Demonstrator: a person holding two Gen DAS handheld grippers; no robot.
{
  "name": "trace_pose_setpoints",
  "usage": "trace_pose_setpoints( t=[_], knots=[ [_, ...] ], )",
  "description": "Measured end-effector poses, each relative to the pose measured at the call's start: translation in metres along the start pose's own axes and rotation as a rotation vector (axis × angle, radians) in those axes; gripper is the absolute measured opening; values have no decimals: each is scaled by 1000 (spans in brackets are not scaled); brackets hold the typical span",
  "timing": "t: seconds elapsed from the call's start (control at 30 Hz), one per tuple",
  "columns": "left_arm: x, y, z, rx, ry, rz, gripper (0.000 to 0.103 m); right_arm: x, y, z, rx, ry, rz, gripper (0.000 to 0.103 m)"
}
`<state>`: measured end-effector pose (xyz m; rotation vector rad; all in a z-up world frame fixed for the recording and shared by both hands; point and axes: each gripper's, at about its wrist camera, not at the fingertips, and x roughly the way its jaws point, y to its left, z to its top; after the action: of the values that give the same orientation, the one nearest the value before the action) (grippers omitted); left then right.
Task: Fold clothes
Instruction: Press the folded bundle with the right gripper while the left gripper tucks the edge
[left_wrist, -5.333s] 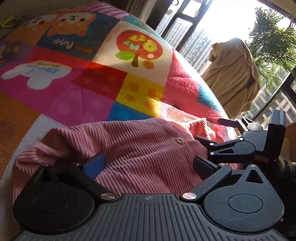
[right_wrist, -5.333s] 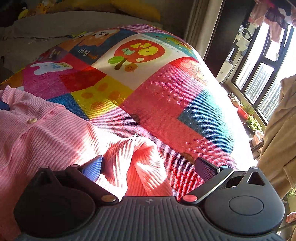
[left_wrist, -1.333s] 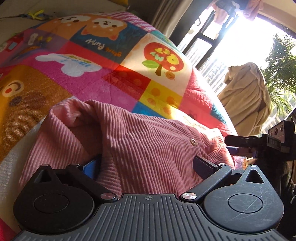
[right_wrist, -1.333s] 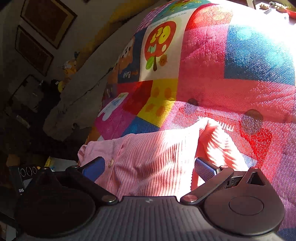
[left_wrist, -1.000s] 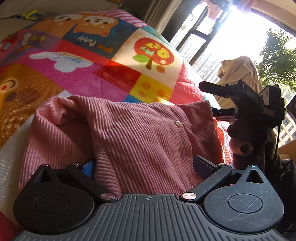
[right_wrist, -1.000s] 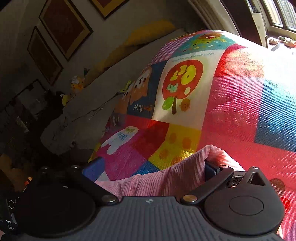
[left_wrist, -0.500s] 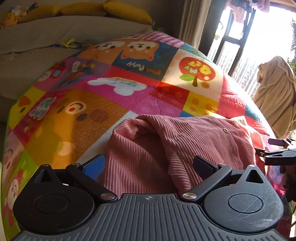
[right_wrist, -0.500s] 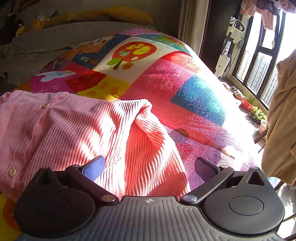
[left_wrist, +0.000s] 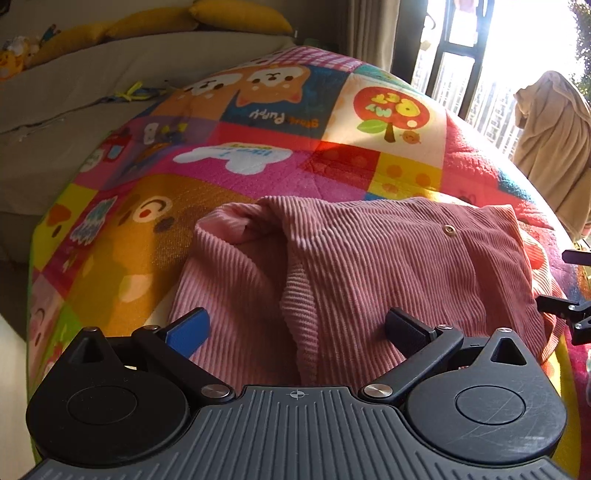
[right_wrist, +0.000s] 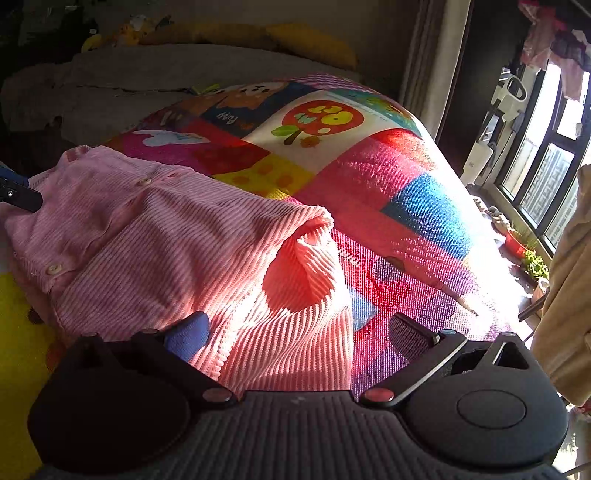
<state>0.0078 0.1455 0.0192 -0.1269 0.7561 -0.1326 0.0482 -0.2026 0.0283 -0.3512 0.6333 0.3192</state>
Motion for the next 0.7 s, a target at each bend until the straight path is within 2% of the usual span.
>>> trace_pose_setpoints(
  t=[0.07, 0.17, 0.27, 0.37, 0.43, 0.47, 0.53, 0.6, 0.7],
  knots=[
    [-2, 1, -3, -32, 0, -96, 103, 0, -10, -1, 51, 2, -14, 103],
    [-5, -9, -4, -21, -9, -185, 103, -1, -22, -5, 92, 5, -74, 103],
    [-7, -22, -2, 48, -34, -175, 103, -2, -29, -7, 107, 5, -120, 103],
    [-7, -18, 3, 42, -45, -164, 103, 2, -29, 1, 61, -31, -159, 103],
    [-9, -6, 9, 0, -71, -130, 103, 6, -32, 13, 85, -43, -108, 103],
    [-11, 1, 12, -28, -87, -109, 103, 10, -36, 20, 120, -37, -46, 103],
    [-15, 20, 21, -101, -106, -82, 103, 23, -48, 33, 244, -7, 135, 103],
    [-13, 35, 29, -143, -103, -80, 103, 40, -54, 42, 333, 19, 221, 103],
    [2, 49, 38, -133, -60, -49, 103, 69, -53, 52, 361, 38, 221, 103]
  ],
)
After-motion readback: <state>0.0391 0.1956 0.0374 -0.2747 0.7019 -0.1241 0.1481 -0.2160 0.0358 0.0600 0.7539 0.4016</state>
